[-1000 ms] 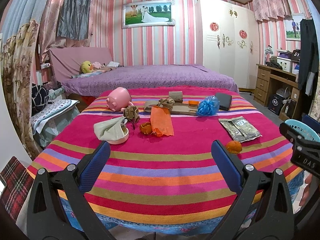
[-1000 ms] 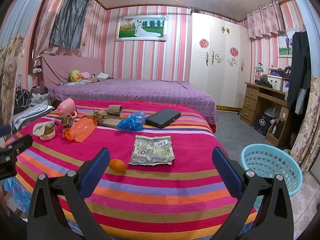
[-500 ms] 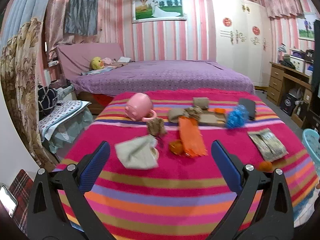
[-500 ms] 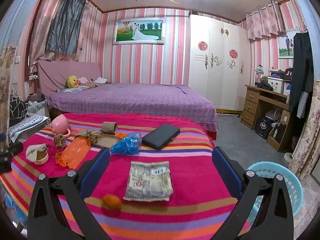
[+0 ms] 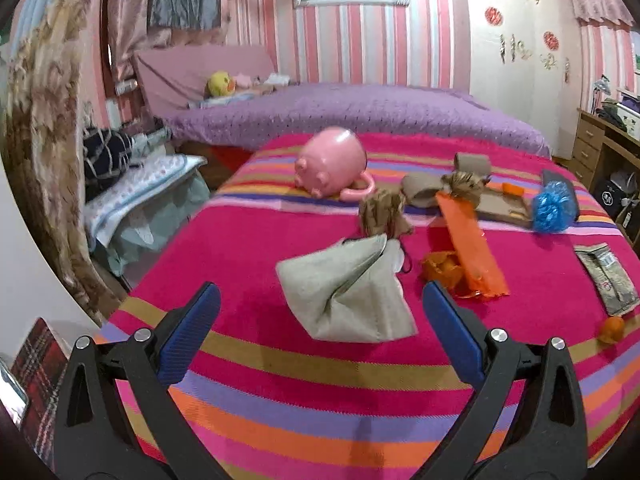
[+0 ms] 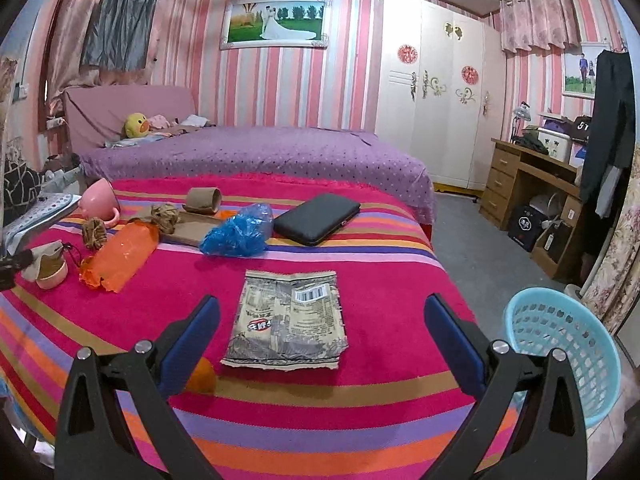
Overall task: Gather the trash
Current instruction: 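Grasp the beige cloth bag with the left tool while the right tool grasps the orange, then carry the cloth bag and orange to the blue basket and release both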
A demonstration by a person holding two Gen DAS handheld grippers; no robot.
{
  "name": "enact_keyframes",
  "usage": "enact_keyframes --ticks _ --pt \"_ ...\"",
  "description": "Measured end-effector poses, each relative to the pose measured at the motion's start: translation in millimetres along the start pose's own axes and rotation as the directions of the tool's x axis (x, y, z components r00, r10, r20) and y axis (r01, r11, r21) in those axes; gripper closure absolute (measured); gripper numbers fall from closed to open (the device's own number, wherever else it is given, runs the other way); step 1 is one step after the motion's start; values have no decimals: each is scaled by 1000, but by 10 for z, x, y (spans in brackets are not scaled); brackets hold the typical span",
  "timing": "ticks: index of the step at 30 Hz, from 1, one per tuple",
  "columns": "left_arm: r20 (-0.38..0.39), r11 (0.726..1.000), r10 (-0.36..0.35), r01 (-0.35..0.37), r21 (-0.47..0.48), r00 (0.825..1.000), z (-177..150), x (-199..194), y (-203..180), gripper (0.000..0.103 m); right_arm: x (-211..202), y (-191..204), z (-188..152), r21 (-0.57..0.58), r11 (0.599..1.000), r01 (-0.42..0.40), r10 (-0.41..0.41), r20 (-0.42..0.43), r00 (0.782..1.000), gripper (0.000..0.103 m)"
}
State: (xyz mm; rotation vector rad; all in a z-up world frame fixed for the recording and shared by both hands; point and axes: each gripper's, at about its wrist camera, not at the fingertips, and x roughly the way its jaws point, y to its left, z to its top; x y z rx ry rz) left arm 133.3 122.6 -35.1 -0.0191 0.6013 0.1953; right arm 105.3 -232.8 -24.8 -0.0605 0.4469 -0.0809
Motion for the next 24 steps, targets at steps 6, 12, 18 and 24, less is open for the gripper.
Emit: enact_keyframes --ticks 6,12,18,24 --pt "-56 997 -69 71 35 996 -17 185 -137 41 54 59 -27 -14 999 -36 36 -28 999 4" --pt "-16 996 -79 79 40 997 -50 56 -68 75 50 100 -94 -5 997 -71 71 -45 996 4" --pt "40 1000 -17 16 26 999 -184 -304 66 76 54 264 -237 -35 992 -118 115 -86 990 4" --pt "72 1000 28 -27 -7 997 -343 -643 76 76 139 473 -342 -62 984 -167 159 -125 979 5"
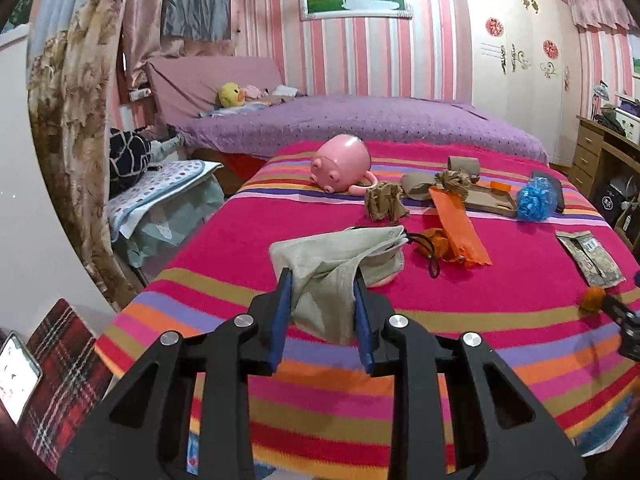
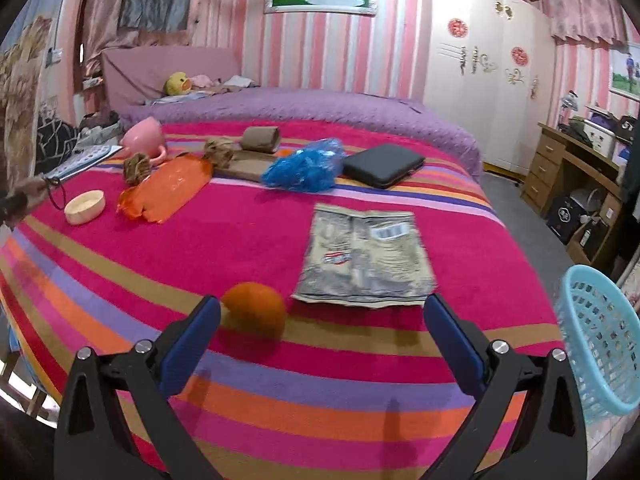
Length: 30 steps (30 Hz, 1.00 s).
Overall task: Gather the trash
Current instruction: 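Carry the cloth bag and orange to the blue basket and release both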
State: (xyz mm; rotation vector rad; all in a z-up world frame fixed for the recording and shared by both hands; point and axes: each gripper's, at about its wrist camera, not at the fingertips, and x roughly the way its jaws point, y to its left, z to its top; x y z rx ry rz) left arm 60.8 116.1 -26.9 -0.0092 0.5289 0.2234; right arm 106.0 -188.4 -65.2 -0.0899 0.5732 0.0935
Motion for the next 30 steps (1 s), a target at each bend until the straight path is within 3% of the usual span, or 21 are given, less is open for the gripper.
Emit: enact_keyframes --ticks 2,7,10,12,21,30 --pt "-11 1000 -10 10 -12 1000 -100 -51 -8 76 14 55 16 -3 1000 -22 22 5 1000 9" --pt "-41 1000 -9 10 23 999 -174 62 -111 76 145 135 0 -1 997 -75 75 -41 996 34" --pt "-52 1000 -10 11 19 999 -176 98 -114 76 205 158 -23 -10 995 -95 95 -64 993 52" --pt "-48 1000 -10 10 19 999 -170 96 -134 76 217 165 -27 -8 992 -124 123 -73 990 70" --pt "-33 999 -44 45 12 998 -134 47 -307 76 -93 -39 83 -2 988 -155 155 21 988 73" --pt "-27 991 -122 123 41 992 82 37 -972 76 -313 -867 302 43 998 -50 48 64 997 73"
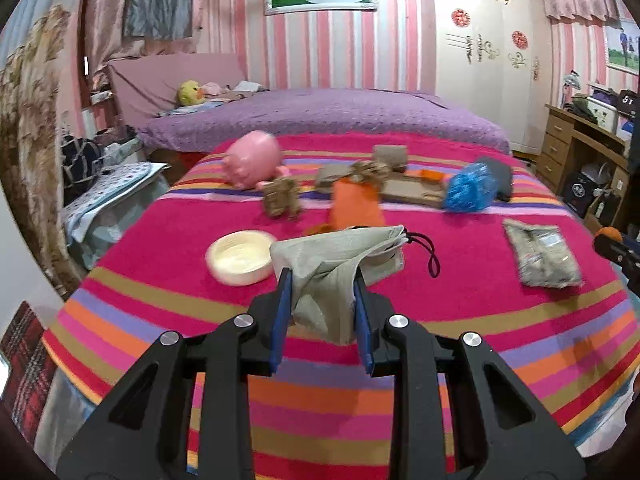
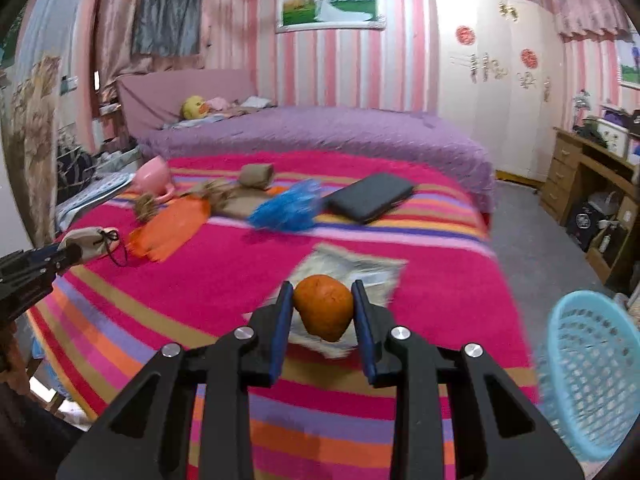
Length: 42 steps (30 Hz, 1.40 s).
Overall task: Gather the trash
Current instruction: 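Carry the cloth bag and orange to the blue basket and release both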
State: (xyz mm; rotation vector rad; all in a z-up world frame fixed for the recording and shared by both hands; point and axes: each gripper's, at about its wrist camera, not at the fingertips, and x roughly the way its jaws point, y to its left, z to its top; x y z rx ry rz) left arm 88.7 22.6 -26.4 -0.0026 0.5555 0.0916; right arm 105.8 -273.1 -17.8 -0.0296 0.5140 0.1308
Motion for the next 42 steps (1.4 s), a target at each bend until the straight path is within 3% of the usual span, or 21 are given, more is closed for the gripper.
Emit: enact_keyframes --ticks 6,10,14,18,28,39,42 --pt "56 996 -62 58 71 996 257 -125 -682 76 -212 -830 168 74 993 96 -96 -2 995 73" --pt "80 984 -140 129 124 987 405 -220 -1293 76 -334 -1437 248 96 975 200 -199 -27 980 73" --pt "60 964 -207 194 180 976 452 -255 -1896 76 -422 -2025 185 144 955 261 -257 -44 965 73" --pt "-11 944 -270 267 194 963 407 -185 -2449 76 -446 -2428 -59 161 935 316 -306 -84 948 73" --pt "-93 904 -358 370 214 929 260 -3 -3404 76 -479 -2985 -481 161 914 373 -352 -144 925 73" --pt "-168 822 -436 467 326 884 37 -24 -4353 74 -604 -3311 -614 272 880 389 -374 -107 921 73" --pt "-221 805 -459 508 307 860 -44 56 -4516 67 -604 -3335 -634 277 878 391 -378 -103 920 73"
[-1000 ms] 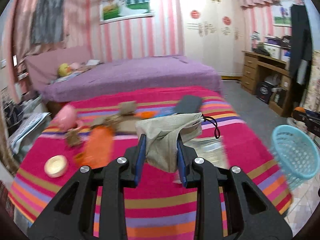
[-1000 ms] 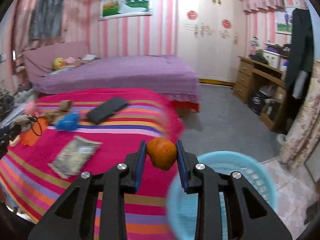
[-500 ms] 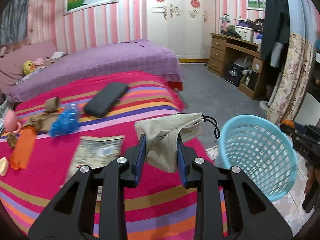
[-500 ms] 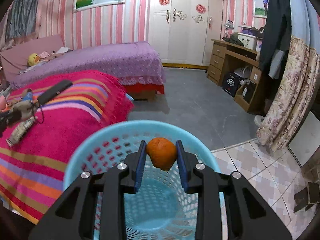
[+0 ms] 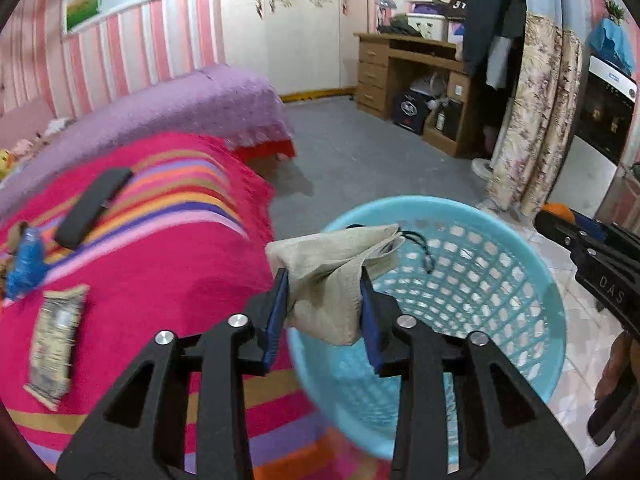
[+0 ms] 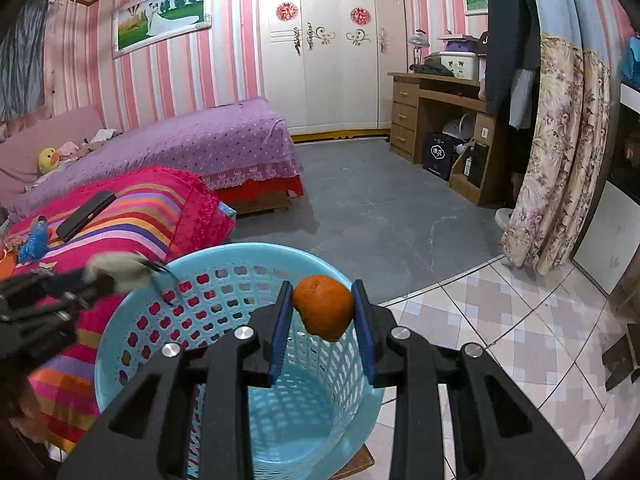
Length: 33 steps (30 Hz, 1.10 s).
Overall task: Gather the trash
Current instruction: 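Carry the cloth bag and orange to the blue basket and release both, then move both tools back over the bed toward the cream bowl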
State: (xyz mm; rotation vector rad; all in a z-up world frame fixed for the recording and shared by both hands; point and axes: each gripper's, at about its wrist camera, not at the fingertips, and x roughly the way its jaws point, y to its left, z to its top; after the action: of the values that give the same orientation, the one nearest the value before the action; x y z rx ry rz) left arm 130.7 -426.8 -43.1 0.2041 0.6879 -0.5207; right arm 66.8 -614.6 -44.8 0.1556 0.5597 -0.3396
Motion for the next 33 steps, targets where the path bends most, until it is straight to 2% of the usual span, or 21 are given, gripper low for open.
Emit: enact_keyframes --ticks 2,5,7,10,13,20,22,23,25,27,29,33 --pt "-16 1000 -19 19 7 1000 22 86 -64 63 -3 -32 -11 9 1000 1 -1 3 1000 73" --pt "-21 1000 -19 19 14 1000 48 124 -60 30 -19 -32 -49 2 1000 7 -7 -2 1000 73" --pt "-3 1000 -10 10 -2 1000 64 88 13 18 -5 -16 -63 -4 1000 8 -8 -11 1000 73" --pt "30 999 14 -13 -35 999 77 -11 192 10 25 21 -78 -13 1000 10 -10 -22 1000 73" --pt "59 998 35 -32 -56 998 83 -102 360 6 56 76 -82 -19 1000 10 -10 -26 1000 73" --pt "87 995 92 -87 -54 992 5 -288 589 6 135 157 -60 -22 1000 19 -20 -26 999 69" --pt "90 994 101 -96 -60 991 -29 -327 663 6 149 216 -62 -39 998 50 -51 -24 998 46" --pt "86 993 103 -98 -63 991 -44 -333 703 6 149 246 -64 -46 997 56 -57 -21 998 30" --pt "79 992 106 -101 -72 991 -81 -358 781 6 134 284 -54 -50 996 75 -76 -17 997 24" --pt "77 990 116 -110 -85 990 -105 -396 878 6 83 318 -26 -42 994 97 -98 -7 995 12" --pt "78 989 123 -115 -96 989 -120 -452 974 6 -25 361 23 -16 996 93 -93 12 996 8" --pt "92 985 144 -134 -111 985 -158 -644 1202 6 -248 525 108 33 998 61 -63 66 996 5"
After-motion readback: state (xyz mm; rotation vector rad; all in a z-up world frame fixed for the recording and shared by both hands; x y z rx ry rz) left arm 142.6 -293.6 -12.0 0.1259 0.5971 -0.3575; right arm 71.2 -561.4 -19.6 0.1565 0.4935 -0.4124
